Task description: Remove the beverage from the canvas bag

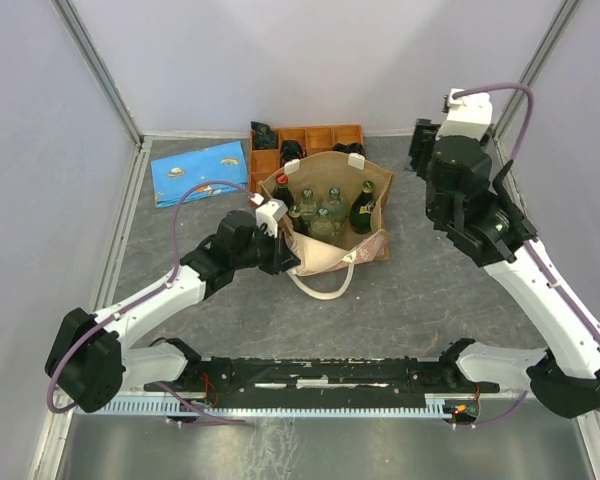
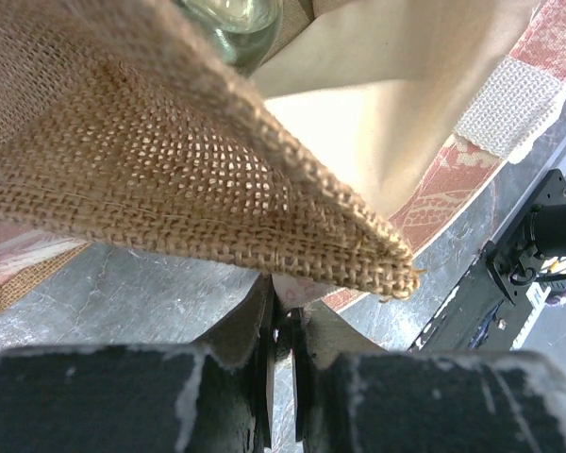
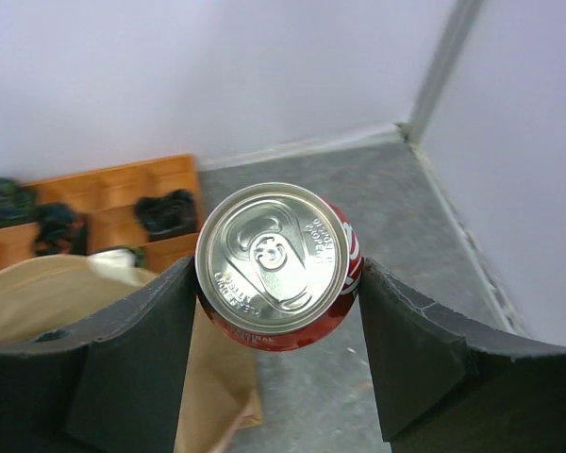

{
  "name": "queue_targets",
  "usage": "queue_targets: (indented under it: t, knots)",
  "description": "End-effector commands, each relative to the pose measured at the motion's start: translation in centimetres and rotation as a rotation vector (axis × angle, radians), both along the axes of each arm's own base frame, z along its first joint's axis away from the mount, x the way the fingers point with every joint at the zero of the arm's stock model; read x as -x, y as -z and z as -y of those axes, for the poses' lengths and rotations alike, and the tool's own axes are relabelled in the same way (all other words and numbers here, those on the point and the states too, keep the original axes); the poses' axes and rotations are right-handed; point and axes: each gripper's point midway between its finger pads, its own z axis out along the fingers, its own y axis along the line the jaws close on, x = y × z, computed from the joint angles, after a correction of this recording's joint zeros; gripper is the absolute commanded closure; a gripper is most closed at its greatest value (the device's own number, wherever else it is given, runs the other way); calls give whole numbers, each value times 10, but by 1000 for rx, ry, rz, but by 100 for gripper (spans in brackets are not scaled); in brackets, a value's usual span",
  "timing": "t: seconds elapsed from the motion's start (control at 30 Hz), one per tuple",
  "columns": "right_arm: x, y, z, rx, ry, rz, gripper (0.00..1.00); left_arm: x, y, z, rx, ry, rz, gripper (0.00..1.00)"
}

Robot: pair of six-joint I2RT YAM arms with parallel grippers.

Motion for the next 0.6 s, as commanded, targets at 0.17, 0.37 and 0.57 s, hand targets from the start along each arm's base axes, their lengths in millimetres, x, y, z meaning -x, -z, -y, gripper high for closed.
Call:
queue_targets:
  t: [0.17, 0.37, 0.57]
  knots:
    - [-12, 34, 97, -81, 267, 80, 100, 7, 8, 1, -56, 61, -16, 97]
    - [-34, 86, 120, -109, 263, 25, 100, 8, 8, -3, -66, 50, -17, 97]
    - [-44, 149, 124, -170, 232, -16, 100, 8, 9, -8, -74, 22, -17, 97]
